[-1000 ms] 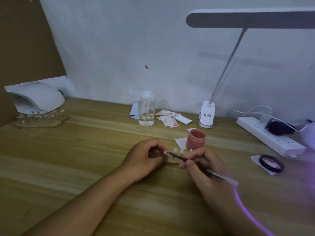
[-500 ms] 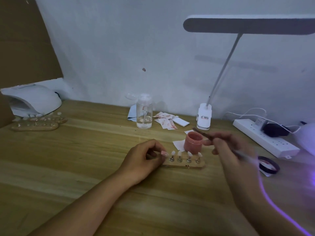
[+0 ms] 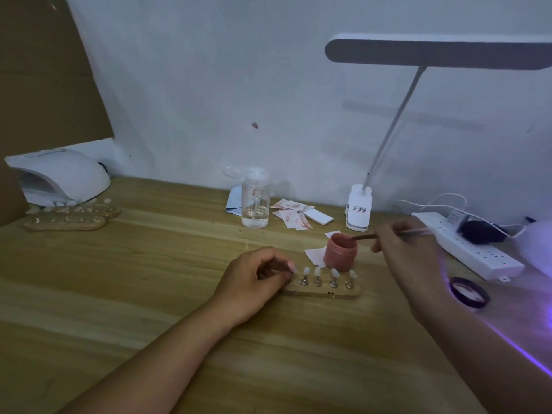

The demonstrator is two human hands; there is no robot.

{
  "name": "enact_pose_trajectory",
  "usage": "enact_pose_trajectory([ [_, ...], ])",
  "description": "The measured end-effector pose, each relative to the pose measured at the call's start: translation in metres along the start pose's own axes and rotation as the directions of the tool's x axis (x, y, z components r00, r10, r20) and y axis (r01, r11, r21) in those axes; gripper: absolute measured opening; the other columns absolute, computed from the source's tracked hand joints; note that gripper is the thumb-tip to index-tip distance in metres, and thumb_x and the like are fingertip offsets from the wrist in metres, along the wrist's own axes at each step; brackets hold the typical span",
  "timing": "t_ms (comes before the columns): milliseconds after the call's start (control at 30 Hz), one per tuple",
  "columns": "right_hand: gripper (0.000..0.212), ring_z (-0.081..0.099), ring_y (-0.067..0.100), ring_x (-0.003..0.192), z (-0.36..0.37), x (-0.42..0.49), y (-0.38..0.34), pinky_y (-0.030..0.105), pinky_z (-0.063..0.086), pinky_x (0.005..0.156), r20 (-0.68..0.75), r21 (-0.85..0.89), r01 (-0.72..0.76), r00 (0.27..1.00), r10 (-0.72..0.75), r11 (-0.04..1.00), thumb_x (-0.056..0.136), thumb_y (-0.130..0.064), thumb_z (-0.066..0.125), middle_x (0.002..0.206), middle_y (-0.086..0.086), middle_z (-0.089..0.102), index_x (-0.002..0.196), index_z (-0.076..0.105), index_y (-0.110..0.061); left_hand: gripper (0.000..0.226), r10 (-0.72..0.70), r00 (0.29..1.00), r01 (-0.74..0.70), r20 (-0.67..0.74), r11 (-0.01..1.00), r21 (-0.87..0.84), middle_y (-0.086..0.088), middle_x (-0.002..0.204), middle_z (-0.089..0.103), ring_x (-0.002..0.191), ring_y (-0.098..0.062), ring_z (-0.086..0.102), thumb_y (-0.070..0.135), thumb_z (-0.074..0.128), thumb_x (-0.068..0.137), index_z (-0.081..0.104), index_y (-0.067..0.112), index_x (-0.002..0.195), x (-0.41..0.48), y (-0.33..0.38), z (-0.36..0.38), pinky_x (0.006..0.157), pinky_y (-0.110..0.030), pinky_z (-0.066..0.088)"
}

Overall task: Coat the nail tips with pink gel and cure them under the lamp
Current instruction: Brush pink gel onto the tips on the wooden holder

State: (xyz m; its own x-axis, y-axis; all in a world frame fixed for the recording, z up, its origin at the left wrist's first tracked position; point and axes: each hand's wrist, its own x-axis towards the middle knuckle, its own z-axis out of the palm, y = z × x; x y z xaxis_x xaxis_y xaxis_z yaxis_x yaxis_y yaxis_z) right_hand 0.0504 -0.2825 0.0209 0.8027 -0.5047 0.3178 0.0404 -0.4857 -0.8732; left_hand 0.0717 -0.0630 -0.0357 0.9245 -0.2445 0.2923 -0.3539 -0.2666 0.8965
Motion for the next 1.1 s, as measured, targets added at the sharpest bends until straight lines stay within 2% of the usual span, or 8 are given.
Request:
enact_pose_trajectory([
  [100,0.009,0.064,-0.001,0.061,-0.002,-0.043,-0.005,0.02,0.051,0.059,0.023,0.339,0.073,0.996,-0.086,0.938,0.091,-0.018,0.057,0.073,-0.009,0.074,0.085,0.06,-0.024,0.018,-0.008,1.0,0.008,0.007,1.0,0.015,0.005,0.087,0.075,0.084,-0.015,0.068,0.008,0.071,0.087,0.073,0.026,0.083,0.0,0.001,-0.001,0.078,-0.027,0.051],
  [167,0.001,0.07,0.005,0.072,0.004,-0.07,-0.002,0.012,0.051,0.063,0.159,0.471,0.023,0.981,-0.111,0.882,0.089,-0.017,0.063,0.083,-0.002,0.076,0.088,0.063,-0.016,0.02,-0.006,1.0,0.005,0.019,1.0,0.015,0.007,0.086,0.075,0.08,-0.01,0.066,0.008,0.072,0.086,0.073,0.027,0.081,0.0,0.001,-0.001,0.073,-0.02,0.049],
  [233,0.011,0.066,0.009,0.071,0.011,-0.083,0.004,0.013,0.051,0.066,0.246,0.531,-0.073,0.967,-0.071,0.844,0.084,-0.017,0.066,0.081,0.006,0.075,0.084,0.062,-0.007,0.022,-0.005,1.0,0.005,0.018,1.0,0.019,0.007,0.083,0.075,0.075,-0.005,0.063,0.006,0.073,0.084,0.073,0.028,0.08,-0.001,0.002,0.0,0.069,-0.017,0.046],
  [367,0.008,0.058,0.009,0.063,0.016,-0.087,0.01,0.022,0.049,0.068,0.291,0.516,-0.193,0.956,0.041,0.834,0.088,-0.008,0.064,0.074,0.012,0.073,0.087,0.06,-0.002,0.027,0.009,1.0,-0.01,0.019,0.999,0.051,0.012,0.078,0.073,0.067,0.001,0.058,0.007,0.074,0.083,0.073,0.034,0.079,-0.001,0.001,-0.001,0.065,-0.015,0.043],
  [500,0.007,0.061,0.009,0.066,0.017,-0.088,0.009,0.029,0.048,0.073,0.285,0.494,-0.159,0.959,0.014,0.855,0.088,-0.008,0.064,0.075,0.009,0.073,0.083,0.06,-0.006,0.03,0.0,1.0,-0.002,0.028,0.998,0.07,0.02,0.074,0.07,0.065,0.006,0.056,0.01,0.075,0.083,0.073,0.04,0.078,-0.001,0.0,-0.001,0.064,-0.012,0.042],
  [700,0.007,0.064,0.003,0.068,0.018,-0.089,0.008,0.035,0.048,0.083,0.286,0.431,-0.105,0.958,-0.025,0.896,0.087,-0.007,0.066,0.076,0.004,0.075,0.081,0.062,-0.008,0.03,-0.008,1.0,0.007,0.013,0.997,0.078,0.019,0.074,0.071,0.068,0.003,0.059,0.01,0.076,0.082,0.073,0.039,0.077,0.001,-0.002,0.0,0.067,-0.017,0.045],
  [867,0.009,0.063,0.009,0.07,0.017,-0.09,0.007,0.048,0.047,0.089,0.263,0.43,-0.116,0.965,-0.001,0.895,0.087,-0.007,0.065,0.074,0.006,0.073,0.079,0.061,-0.008,0.031,-0.005,1.0,0.004,0.023,0.997,0.073,0.015,0.077,0.073,0.071,-0.002,0.061,0.01,0.075,0.083,0.073,0.041,0.077,0.0,-0.003,0.0,0.068,-0.022,0.046],
  [1100,0.007,0.062,0.018,0.074,0.017,-0.09,0.006,0.052,0.047,0.089,0.246,0.437,-0.144,0.969,0.036,0.888,0.086,-0.006,0.065,0.073,0.008,0.072,0.08,0.062,-0.006,0.024,-0.022,1.0,0.021,0.019,0.999,0.047,0.009,0.082,0.075,0.079,-0.011,0.067,0.006,0.074,0.083,0.077,0.03,0.085,-0.001,-0.002,0.0,0.074,-0.026,0.05],
])
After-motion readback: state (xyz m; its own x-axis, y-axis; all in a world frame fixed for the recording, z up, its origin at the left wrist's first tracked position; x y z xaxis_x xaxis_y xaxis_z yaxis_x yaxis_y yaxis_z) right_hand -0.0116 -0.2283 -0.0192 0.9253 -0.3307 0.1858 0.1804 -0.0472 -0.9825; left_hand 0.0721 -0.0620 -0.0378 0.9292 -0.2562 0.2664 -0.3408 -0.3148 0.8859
